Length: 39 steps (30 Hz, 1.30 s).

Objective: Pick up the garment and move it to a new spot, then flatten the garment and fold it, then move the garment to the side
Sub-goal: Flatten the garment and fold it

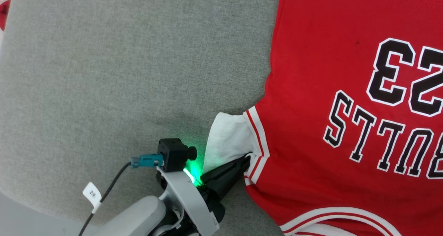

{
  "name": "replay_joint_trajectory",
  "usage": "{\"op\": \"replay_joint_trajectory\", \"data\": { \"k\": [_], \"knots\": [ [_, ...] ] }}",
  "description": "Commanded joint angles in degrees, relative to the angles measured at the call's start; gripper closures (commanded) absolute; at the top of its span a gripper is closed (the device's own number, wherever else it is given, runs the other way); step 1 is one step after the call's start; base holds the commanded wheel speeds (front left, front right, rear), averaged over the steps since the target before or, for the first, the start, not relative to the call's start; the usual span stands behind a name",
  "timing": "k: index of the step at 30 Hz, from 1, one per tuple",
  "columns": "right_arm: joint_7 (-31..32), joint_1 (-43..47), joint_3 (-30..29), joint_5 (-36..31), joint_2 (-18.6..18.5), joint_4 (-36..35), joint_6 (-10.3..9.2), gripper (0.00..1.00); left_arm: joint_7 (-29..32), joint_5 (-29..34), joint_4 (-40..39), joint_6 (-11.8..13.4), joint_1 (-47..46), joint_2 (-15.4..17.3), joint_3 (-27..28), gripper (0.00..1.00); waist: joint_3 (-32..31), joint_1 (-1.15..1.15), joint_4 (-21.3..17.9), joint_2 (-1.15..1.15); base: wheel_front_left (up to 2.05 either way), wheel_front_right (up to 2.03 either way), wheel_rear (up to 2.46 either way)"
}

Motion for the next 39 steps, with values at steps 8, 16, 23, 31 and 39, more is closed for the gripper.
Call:
{"op": "replay_joint_trajectory", "data": {
  "k": [8, 16, 23, 31, 39],
  "knots": [
    [0.7, 3.7, 3.4, 0.0, 2.0, 0.0, 0.14, 1.0, 0.3, -1.0, 10.0, 1.4, -0.6, -3.0, -1.1, 1.0, -0.1, 0.0, -0.6, 0.0, 0.0, 0.0, 0.0],
    [-1.8, 5.1, 5.2, 3.4, -0.6, -5.3, 0.12, 1.0, -3.9, -1.3, 9.4, 1.0, -0.1, -0.5, 1.5, 1.0, -5.7, 0.0, -2.8, 0.0, 0.0, 0.0, 0.0],
    [-3.4, 20.2, 6.1, 12.9, -8.8, -17.7, 0.03, 1.0, -6.6, -1.3, 8.8, 1.6, 4.0, 1.8, 1.8, 1.0, -12.4, 0.0, -4.5, 0.0, 0.0, 0.0, 0.0],
    [-5.5, 51.0, 3.0, 27.3, -17.9, -36.7, 0.03, 1.0, -8.3, -2.0, 5.5, 2.8, 8.1, 3.6, 2.8, 1.0, -17.6, 0.0, -7.6, 0.0, 0.0, 0.0, 0.0],
    [-11.4, 74.5, -0.6, 32.4, -19.0, -49.6, 0.04, 1.0, -8.6, -2.3, 3.4, 4.0, 9.5, 4.9, 3.3, 1.0, -19.9, 0.0, -9.6, 0.0, 0.0, 0.0, 0.0]
  ]
}}
